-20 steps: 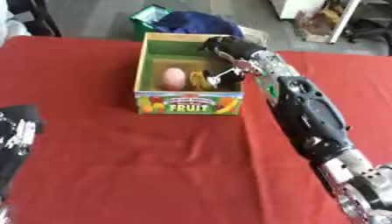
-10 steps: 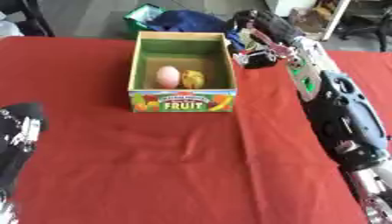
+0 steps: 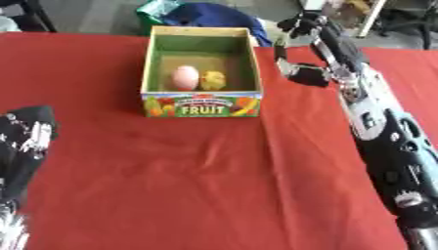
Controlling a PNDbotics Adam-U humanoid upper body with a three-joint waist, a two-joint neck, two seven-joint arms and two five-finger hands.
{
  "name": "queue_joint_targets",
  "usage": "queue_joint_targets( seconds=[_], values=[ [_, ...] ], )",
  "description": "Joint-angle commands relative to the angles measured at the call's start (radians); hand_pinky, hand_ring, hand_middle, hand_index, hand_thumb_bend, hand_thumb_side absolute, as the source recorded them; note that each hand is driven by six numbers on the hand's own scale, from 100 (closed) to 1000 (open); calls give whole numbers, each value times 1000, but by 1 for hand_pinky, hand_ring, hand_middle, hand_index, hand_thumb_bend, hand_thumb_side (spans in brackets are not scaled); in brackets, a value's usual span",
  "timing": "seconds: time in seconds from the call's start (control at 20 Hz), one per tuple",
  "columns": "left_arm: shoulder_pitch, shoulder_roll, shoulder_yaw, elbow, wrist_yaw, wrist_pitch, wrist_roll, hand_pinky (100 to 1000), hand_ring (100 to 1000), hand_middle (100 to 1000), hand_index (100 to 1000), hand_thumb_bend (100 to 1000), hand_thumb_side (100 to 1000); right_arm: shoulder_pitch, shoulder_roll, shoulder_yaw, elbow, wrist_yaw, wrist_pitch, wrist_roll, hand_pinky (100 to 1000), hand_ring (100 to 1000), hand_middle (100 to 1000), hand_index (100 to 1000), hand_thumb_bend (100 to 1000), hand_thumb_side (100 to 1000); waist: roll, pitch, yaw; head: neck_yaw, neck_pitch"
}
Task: Pick up objects on the table and place them in the box.
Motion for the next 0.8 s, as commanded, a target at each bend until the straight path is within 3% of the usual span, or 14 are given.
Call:
queue_joint_targets(
  seconds=[0.05, 0.2, 0.5, 0.8],
  values=[
    [-2, 25, 11, -8, -2, -3, 8, 614, 605, 581, 678, 309, 513, 45, -1, 25, -71, -60, 13, -56, 636, 615, 653, 791, 100, 452, 3, -15, -3, 15, 15],
    [2, 21, 14, -7, -2, -4, 13, 613, 592, 564, 662, 309, 515, 126, 15, 39, -105, -110, 16, -75, 630, 597, 641, 784, 100, 484, 4, -15, -5, 31, 21],
    [12, 15, 13, -1, 0, -4, 17, 611, 583, 552, 643, 307, 517, 270, 46, 50, -218, -200, 71, -24, 622, 578, 621, 772, 100, 491, 5, -20, -4, 49, 43],
    [17, 15, 13, 2, 2, -6, 20, 611, 581, 550, 639, 306, 517, 338, 66, 43, -313, -292, 157, 44, 617, 571, 613, 766, 100, 472, 7, -21, -8, 60, 53]
  ],
)
